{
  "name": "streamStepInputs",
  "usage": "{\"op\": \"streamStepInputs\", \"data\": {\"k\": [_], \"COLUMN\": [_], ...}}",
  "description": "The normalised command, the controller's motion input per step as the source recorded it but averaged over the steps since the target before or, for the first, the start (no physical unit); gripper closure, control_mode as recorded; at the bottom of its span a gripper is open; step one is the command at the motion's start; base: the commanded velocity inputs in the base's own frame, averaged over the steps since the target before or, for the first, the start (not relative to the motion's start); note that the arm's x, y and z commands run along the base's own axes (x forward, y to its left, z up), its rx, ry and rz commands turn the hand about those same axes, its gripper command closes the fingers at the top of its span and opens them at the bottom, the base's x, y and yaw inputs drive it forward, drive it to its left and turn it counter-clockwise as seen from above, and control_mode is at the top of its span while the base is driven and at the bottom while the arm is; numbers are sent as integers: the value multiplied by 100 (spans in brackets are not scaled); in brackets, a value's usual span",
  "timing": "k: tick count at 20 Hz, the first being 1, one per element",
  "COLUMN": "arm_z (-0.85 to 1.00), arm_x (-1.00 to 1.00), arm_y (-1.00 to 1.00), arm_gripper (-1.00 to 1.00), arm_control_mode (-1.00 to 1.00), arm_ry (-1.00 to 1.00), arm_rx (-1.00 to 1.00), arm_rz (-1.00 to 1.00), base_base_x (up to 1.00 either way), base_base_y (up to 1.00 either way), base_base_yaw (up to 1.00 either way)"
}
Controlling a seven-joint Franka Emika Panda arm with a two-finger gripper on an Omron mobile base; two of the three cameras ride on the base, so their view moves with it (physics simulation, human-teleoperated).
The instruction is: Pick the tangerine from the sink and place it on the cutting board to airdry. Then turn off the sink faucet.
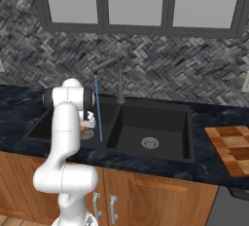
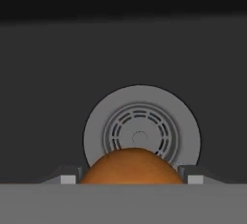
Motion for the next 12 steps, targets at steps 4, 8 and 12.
{"op": "streamStepInputs", "data": {"k": [4,8,12], "arm_z": [79,84,87], "arm_x": [-20,-24,-26], "arm_y": [0,0,0], "arm_gripper": [100,100,100], "arm_control_mode": [-100,-100,-100], "arm_ry": [0,-1,-2], "arm_rx": [0,0,0], "arm_rz": [-1,0,0], "base_base_x": [0,0,0], "base_base_y": [0,0,0], "base_base_yaw": [0,0,0]}}
